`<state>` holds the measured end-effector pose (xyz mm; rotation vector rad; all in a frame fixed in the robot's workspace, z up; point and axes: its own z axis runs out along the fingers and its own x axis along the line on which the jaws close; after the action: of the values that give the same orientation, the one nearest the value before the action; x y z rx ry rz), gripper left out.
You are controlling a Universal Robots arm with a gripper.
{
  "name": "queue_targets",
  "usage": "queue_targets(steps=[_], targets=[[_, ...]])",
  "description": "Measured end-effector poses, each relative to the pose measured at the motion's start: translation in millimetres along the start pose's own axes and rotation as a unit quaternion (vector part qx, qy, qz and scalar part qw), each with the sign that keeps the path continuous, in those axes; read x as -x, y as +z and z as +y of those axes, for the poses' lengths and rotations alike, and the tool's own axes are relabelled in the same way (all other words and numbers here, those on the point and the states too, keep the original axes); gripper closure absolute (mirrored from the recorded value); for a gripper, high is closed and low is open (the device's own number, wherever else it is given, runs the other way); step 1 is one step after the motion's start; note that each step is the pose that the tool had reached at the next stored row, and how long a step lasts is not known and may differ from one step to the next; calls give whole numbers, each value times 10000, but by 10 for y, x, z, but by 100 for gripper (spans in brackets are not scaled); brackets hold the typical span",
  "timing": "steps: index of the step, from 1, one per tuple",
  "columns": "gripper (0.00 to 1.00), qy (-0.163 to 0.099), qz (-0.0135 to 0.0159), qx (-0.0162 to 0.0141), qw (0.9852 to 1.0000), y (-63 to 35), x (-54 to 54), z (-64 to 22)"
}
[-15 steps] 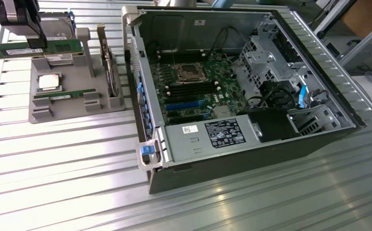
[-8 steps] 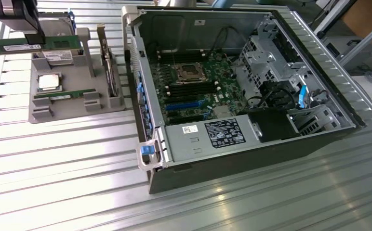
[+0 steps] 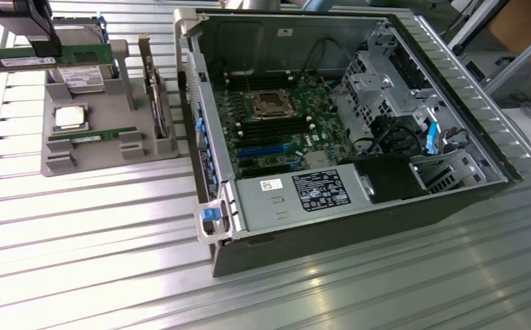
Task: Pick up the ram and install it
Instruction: 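Pick up the ram and move it above insertion slot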
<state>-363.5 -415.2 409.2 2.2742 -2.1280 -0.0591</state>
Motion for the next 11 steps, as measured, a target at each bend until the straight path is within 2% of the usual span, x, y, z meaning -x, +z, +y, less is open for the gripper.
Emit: queue_targets(steps=[11], targets=[[88,0,0,0,10000,-130,1,6]])
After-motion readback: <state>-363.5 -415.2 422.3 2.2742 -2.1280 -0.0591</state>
